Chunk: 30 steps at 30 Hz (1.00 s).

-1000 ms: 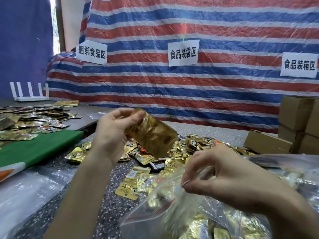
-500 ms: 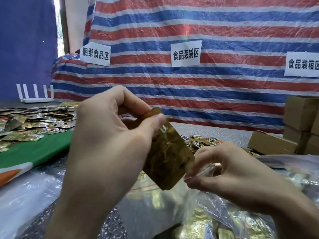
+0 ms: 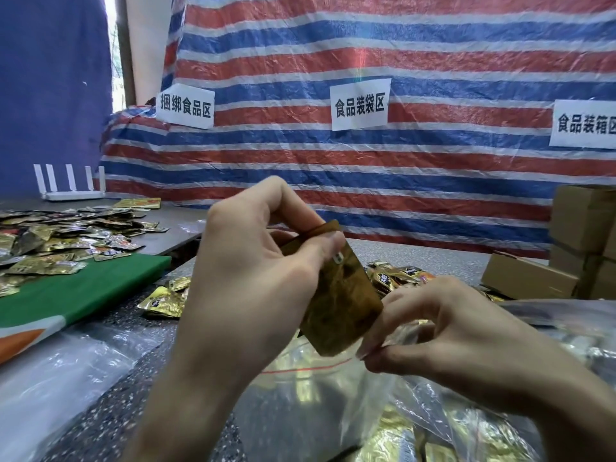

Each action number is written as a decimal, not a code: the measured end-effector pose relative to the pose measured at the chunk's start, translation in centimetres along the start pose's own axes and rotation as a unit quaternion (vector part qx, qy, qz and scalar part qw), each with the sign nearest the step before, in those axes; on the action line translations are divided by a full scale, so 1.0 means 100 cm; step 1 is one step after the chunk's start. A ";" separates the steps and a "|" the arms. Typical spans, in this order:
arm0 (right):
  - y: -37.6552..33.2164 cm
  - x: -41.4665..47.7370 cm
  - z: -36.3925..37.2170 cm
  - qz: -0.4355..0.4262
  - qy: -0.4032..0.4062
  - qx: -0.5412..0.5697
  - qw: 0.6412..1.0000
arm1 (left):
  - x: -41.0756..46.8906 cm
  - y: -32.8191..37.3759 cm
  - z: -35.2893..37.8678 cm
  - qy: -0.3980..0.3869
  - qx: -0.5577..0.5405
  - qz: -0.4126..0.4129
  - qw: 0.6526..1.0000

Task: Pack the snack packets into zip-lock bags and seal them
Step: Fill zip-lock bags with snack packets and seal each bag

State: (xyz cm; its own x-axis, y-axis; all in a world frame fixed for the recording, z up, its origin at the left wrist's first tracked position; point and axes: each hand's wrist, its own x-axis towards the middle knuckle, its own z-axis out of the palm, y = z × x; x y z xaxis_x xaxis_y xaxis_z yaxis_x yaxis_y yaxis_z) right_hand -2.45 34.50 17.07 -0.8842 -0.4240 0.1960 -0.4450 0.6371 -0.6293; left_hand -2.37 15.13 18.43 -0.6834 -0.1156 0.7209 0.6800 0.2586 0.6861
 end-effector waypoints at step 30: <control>0.005 0.007 0.007 0.043 0.095 -0.010 0.994 | -0.001 -0.003 -0.008 -0.075 0.056 -0.044 0.995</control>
State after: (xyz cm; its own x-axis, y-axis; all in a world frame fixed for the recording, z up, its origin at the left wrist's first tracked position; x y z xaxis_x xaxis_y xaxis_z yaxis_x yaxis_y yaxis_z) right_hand -3.25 34.10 16.37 -0.9289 -0.2395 0.2825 -0.3682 0.6796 -0.6344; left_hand -2.30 14.30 18.29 -0.7761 -0.0002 0.6306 0.5881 0.3606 0.7239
